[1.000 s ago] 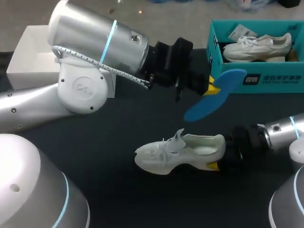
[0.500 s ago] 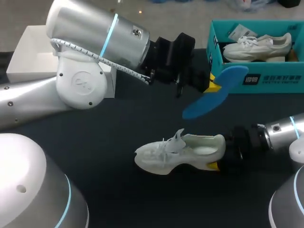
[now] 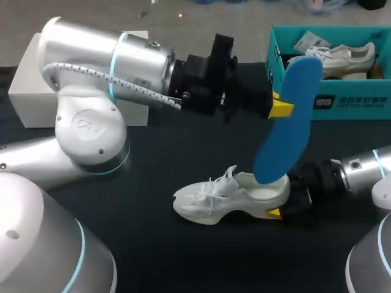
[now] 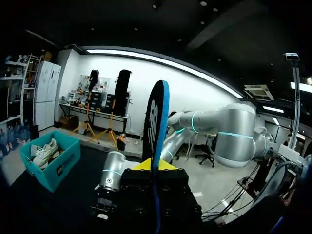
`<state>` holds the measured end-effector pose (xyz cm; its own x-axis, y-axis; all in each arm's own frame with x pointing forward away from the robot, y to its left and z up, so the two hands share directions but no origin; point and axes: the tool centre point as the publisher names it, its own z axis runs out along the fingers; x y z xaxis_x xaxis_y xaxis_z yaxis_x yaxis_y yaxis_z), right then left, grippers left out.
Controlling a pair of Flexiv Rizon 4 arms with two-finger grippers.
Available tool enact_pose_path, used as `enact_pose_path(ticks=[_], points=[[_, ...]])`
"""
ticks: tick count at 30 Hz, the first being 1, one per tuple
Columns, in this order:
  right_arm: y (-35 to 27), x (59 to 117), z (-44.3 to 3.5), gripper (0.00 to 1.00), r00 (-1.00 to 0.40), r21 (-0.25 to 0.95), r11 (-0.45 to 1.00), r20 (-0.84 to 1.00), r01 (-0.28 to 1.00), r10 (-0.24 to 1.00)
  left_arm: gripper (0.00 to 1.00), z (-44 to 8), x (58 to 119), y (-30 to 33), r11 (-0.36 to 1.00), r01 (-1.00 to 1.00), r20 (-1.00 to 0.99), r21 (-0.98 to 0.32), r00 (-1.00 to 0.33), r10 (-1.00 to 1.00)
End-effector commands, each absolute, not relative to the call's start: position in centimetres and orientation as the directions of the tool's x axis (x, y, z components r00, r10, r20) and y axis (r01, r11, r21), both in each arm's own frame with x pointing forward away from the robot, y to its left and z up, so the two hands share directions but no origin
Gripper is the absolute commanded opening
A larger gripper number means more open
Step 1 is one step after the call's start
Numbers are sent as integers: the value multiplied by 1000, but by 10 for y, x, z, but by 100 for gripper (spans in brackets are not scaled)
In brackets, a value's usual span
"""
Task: Take the shoe out of the shoebox, open the shoe tongue, remove and reinsert the insole, then place the shoe into the shoebox
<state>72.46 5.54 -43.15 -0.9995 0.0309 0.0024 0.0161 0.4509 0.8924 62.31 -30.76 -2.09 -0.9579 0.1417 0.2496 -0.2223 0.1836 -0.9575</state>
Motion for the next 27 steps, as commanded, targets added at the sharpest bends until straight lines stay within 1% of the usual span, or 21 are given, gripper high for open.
enact_pose_path(ticks=[1, 6, 17, 21, 27], points=[[55, 723, -435, 0, -999, 891, 453, 1, 16, 33, 0, -19, 607, -281, 71, -333, 340, -940, -917, 207], [55, 723, -435, 0, -999, 891, 453, 1, 16, 33, 0, -5, 589, -262, 115, -365, 382, -924, -889, 254], [55, 723, -435, 0, -999, 891, 453, 1, 16, 33, 0, 11, 564, -238, 160, -429, 458, -889, -839, 293], [55, 723, -435, 0, -999, 891, 453, 1, 16, 33, 0, 15, 556, -239, 159, -473, 499, -866, -835, 233], [55, 723, -435, 0, -999, 891, 453, 1, 16, 33, 0, 26, 541, -243, 135, -500, 516, -856, -804, 295]])
